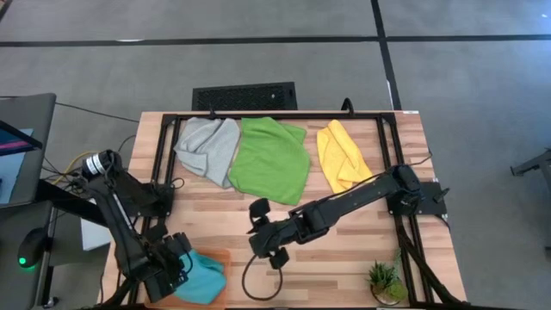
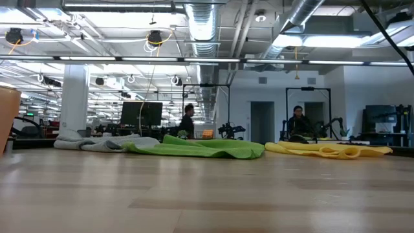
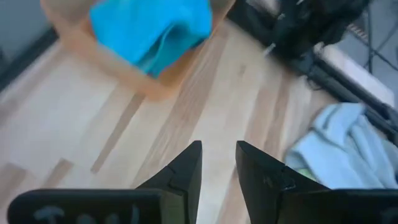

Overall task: Fold microfiber towels
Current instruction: Fold the green microfiber towel

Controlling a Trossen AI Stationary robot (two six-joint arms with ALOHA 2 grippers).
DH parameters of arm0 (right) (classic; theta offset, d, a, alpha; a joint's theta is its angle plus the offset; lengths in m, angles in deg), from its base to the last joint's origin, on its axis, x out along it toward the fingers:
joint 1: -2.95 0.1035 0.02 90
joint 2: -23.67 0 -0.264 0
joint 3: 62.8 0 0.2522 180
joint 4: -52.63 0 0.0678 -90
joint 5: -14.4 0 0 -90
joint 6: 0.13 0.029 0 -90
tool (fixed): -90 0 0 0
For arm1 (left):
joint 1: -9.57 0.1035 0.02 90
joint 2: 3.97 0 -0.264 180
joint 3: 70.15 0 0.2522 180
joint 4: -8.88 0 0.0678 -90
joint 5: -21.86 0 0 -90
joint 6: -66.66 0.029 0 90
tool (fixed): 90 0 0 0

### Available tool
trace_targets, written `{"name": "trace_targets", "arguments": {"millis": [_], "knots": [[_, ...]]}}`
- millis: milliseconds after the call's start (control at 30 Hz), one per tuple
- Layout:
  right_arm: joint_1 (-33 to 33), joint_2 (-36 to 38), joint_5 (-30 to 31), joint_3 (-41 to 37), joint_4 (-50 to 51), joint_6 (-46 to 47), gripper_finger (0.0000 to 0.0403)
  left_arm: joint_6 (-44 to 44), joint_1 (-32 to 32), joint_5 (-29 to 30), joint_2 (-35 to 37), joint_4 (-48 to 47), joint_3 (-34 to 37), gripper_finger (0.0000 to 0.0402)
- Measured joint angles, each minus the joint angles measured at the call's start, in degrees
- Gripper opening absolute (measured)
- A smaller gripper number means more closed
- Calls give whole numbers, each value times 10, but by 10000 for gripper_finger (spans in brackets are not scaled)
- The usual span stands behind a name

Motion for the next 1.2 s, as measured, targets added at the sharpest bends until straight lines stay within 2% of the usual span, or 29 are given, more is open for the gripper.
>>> {"name": "trace_targets", "arguments": {"millis": [200, 300, 433, 700, 933, 1200], "knots": [[1, 50, 15, -5, 98, 15, 122, 18, 0, 176, 25, -21, -24, 171], [4, 82, 14, -28, 156, 43, 122, 71, 12, 220, 25, -21, -24, 171], [4, 140, 18, -88, 185, 116, 122, 137, 46, 224, 21, -23, -24, 171], [0, 233, 47, -278, 80, 188, 122, 273, 156, 228, 21, -30, -20, 171], [-7, 233, 77, -395, -23, 183, 122, 362, 234, 237, 22, -26, -20, 171], [-65, 215, 68, -481, -131, 143, 122, 390, 290, 235, 21, -24, -20, 171]]}}
